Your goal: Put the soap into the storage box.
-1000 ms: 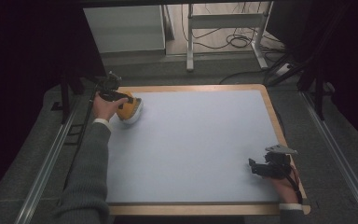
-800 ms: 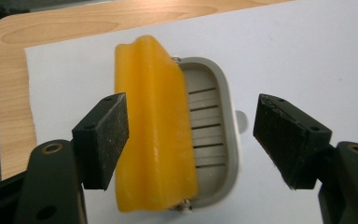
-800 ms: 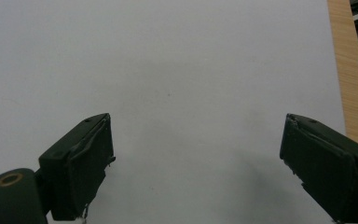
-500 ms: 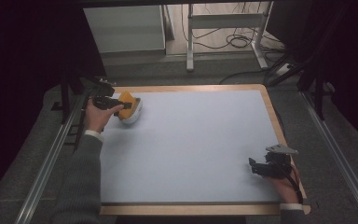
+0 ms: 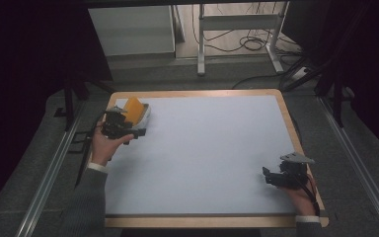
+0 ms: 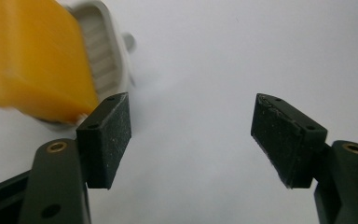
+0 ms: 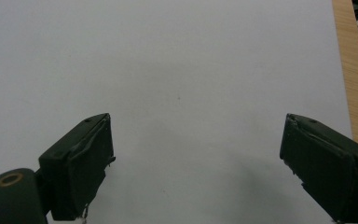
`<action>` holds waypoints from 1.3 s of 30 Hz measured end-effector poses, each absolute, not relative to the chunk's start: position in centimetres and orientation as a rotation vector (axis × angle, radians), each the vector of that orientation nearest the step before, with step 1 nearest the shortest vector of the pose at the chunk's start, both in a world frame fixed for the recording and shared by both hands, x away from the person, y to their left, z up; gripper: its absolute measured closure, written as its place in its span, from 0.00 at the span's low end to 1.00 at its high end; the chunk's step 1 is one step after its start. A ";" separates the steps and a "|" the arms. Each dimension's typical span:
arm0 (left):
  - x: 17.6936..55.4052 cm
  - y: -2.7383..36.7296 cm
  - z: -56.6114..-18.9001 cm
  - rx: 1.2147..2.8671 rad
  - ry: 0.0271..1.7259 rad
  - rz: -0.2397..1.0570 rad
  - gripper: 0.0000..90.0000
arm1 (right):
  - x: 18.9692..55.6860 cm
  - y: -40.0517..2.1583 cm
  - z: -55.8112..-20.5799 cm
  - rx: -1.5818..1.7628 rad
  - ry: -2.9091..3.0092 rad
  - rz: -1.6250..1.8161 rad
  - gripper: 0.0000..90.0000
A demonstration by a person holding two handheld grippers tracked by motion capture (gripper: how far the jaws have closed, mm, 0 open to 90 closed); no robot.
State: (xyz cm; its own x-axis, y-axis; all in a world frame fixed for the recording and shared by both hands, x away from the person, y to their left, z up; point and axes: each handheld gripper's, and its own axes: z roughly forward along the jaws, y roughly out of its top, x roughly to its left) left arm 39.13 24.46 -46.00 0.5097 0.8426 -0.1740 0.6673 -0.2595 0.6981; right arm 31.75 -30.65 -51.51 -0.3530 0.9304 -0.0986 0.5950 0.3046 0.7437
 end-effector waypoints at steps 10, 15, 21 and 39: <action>35.3 22.9 -49.4 2.066 1.196 0.261 0.32 | 31.7 -30.7 -51.4 1.352 2.050 0.824 0.11; 33.9 22.3 -50.4 2.037 1.172 0.222 0.30 | 31.6 -30.6 -51.2 1.346 2.048 0.824 0.11; 33.3 22.2 -51.3 2.035 1.161 0.202 0.29 | 31.3 -30.8 -51.3 1.350 2.044 0.820 0.11; 33.0 22.8 -51.6 2.022 1.175 0.219 0.28 | 31.2 -30.4 -51.3 1.332 2.043 0.829 0.11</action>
State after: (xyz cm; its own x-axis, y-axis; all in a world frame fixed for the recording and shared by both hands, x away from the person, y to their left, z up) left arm 32.99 22.82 -51.59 0.5593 0.7994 -0.2196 0.6666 -0.2762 0.6923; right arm 31.25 -30.41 -51.30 -0.3512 0.9288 -0.1185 0.5836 0.3162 0.7480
